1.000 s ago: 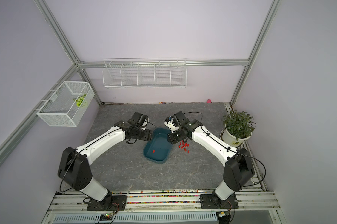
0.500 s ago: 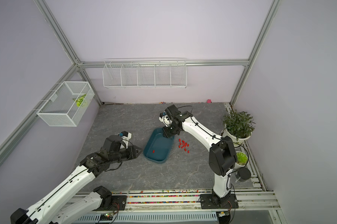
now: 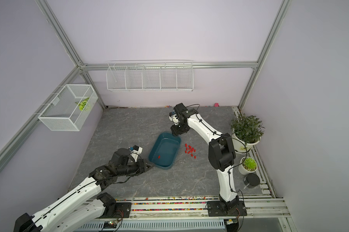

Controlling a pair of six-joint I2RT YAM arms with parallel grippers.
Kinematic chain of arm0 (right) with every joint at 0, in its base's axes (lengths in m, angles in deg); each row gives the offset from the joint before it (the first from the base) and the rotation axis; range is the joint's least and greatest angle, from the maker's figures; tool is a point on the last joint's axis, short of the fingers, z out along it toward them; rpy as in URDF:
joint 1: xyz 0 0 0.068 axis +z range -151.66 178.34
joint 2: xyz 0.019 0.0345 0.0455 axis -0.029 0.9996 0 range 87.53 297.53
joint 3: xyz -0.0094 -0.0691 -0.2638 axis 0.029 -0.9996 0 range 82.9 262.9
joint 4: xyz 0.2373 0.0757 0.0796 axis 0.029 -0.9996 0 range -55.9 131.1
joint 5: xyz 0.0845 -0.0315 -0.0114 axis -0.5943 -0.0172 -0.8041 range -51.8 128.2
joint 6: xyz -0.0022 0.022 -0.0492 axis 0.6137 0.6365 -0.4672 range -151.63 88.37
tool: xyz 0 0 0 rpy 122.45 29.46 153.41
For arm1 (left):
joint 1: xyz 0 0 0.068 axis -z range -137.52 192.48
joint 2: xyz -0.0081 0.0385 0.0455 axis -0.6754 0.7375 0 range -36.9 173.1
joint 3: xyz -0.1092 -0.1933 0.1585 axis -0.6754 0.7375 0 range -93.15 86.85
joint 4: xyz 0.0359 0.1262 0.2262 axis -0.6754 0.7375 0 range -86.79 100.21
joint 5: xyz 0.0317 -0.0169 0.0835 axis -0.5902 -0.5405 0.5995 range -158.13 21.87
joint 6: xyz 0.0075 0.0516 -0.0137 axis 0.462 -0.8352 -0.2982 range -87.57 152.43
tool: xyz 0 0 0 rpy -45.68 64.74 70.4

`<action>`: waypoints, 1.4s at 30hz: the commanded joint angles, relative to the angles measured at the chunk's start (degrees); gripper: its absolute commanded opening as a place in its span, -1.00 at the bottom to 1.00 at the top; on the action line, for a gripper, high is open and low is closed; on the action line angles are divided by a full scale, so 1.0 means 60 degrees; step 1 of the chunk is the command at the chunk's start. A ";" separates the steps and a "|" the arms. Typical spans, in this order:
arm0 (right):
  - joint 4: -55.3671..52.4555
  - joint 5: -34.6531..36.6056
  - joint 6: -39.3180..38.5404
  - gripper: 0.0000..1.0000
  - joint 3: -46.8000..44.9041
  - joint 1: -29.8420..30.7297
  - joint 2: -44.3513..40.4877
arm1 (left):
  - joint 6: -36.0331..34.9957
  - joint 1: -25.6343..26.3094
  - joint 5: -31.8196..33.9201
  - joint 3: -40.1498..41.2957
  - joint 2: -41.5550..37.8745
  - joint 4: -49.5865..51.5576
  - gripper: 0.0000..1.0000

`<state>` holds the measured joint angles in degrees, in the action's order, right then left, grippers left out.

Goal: Take the screw protection sleeves out of the storage box
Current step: Adjust the storage box at the center of the board.

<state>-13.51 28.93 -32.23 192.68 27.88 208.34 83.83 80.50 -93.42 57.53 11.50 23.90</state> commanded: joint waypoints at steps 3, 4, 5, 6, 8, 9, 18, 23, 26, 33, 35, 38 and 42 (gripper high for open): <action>-0.0625 0.0018 -0.0666 0.20 0.0680 0.0079 0.0792 | 0.0069 0.0065 -0.0010 0.0185 0.0178 -0.0605 -0.08; -0.0622 -0.0056 -0.0709 0.20 0.0751 0.0112 0.0886 | 0.0058 0.0065 0.0066 0.0213 0.0168 -0.0603 -0.08; -0.0625 -0.0115 -0.0758 0.22 0.0821 0.0150 0.0963 | 0.0037 0.0068 0.0135 0.0206 0.0179 -0.0594 -0.08; -0.0618 -0.0120 -0.0798 0.22 0.0879 0.0199 0.1044 | 0.0033 0.0065 0.0145 0.0210 0.0176 -0.0603 -0.08; -0.0670 0.0020 -0.0881 0.22 0.1074 0.0312 0.1261 | 0.0018 0.0065 0.0237 0.0186 0.0151 -0.0592 -0.09; -0.0756 0.0114 -0.0896 0.22 0.1220 0.0363 0.1392 | -0.0005 0.0065 0.0255 0.0161 0.0157 -0.0567 -0.09; -0.0925 0.0381 -0.0969 -0.13 0.1947 0.0480 0.2168 | -0.0114 0.0065 0.0494 0.0126 0.0275 -0.0608 -0.12; -0.0902 0.0520 -0.0998 -0.18 0.2200 0.0466 0.2402 | -0.0162 0.0065 0.0624 0.0082 0.0394 -0.0708 -0.13; -0.0939 0.0550 -0.1021 -0.20 0.2404 0.0474 0.2555 | -0.0188 0.0065 0.0722 0.0052 0.0415 -0.0695 -0.14; -0.0996 0.0484 -0.0897 -0.42 0.2482 0.0479 0.2670 | -0.0151 0.0065 0.1526 0.0005 0.0344 -0.0384 -0.16; -0.1025 0.0503 -0.0853 -0.49 0.2397 0.0497 0.2623 | -0.0187 0.0065 0.1752 0.0009 0.0270 -0.0321 -0.17; -0.0901 0.0583 -0.0783 -0.56 0.1970 0.0510 0.2367 | -0.0368 0.0049 0.2316 -0.0002 0.0122 -0.0217 -0.18; -0.0494 0.0725 -0.0593 -0.66 0.1084 0.0507 0.1826 | -0.0524 -0.0031 0.2887 -0.0150 0.0164 0.0063 -0.18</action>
<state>-17.16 32.23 -36.95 202.47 30.63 222.77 82.50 80.63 -80.46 58.39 12.81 22.30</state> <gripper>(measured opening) 0.179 0.410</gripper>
